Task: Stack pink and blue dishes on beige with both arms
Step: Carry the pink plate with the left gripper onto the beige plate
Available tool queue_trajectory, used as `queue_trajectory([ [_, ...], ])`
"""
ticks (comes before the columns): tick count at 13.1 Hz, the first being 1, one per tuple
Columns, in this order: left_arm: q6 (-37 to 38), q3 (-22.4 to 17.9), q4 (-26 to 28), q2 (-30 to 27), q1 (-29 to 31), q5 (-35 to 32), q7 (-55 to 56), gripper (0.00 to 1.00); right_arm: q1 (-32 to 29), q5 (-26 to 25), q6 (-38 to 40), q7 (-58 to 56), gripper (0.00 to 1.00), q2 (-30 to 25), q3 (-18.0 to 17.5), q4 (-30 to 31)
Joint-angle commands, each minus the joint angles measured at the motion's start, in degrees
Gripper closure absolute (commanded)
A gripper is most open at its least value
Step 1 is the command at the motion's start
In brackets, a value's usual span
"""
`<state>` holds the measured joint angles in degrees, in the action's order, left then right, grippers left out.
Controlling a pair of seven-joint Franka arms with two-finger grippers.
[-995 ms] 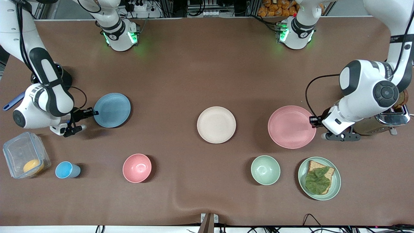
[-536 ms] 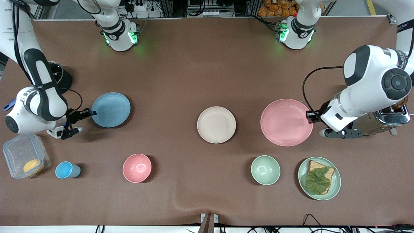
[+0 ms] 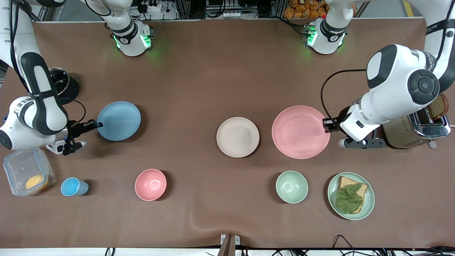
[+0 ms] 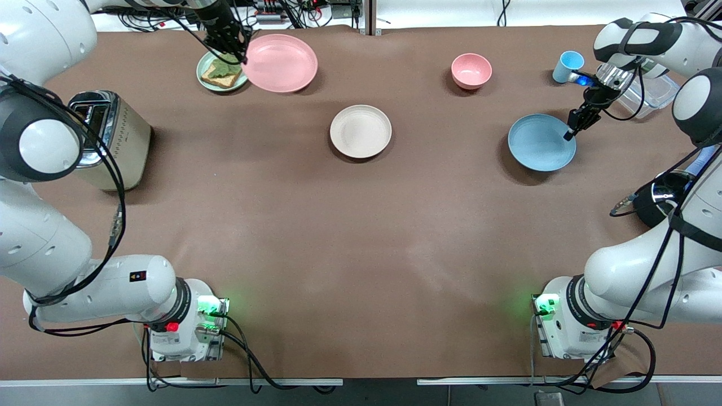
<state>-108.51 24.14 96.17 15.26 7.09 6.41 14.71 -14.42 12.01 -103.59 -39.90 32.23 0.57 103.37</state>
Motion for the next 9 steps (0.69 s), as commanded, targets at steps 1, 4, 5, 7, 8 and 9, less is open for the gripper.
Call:
queue_trajectory([
  [1,-1.0,0.6,-0.9,2.0,-3.0,3.7,2.2,1.00,-0.8,0.7,2.3,-0.3,1.00,0.9,-0.2,-2.7],
  [4,-4.4,0.6,-0.9,4.5,-7.2,3.4,8.2,1.00,-0.9,0.7,2.3,-0.3,1.00,0.9,-0.2,-3.1],
  [5,-5.8,0.4,-0.9,4.9,-8.8,3.3,10.5,1.00,-0.9,0.7,2.3,-0.3,1.00,0.9,-0.2,-3.2],
  [7,-7.6,0.5,-2.2,7.0,-10.2,3.2,13.8,1.00,-0.8,0.7,3.0,-0.1,1.00,0.9,-0.2,-3.9],
  [8,-7.7,0.4,-3.3,8.3,-11.7,2.9,14.8,1.00,-0.8,0.7,3.0,0.2,1.00,0.9,-0.2,-3.9],
  [9,-9.6,0.1,-3.4,9.0,-13.3,2.9,16.0,1.00,-0.8,0.7,3.1,0.3,1.00,0.9,-0.2,-4.1],
])
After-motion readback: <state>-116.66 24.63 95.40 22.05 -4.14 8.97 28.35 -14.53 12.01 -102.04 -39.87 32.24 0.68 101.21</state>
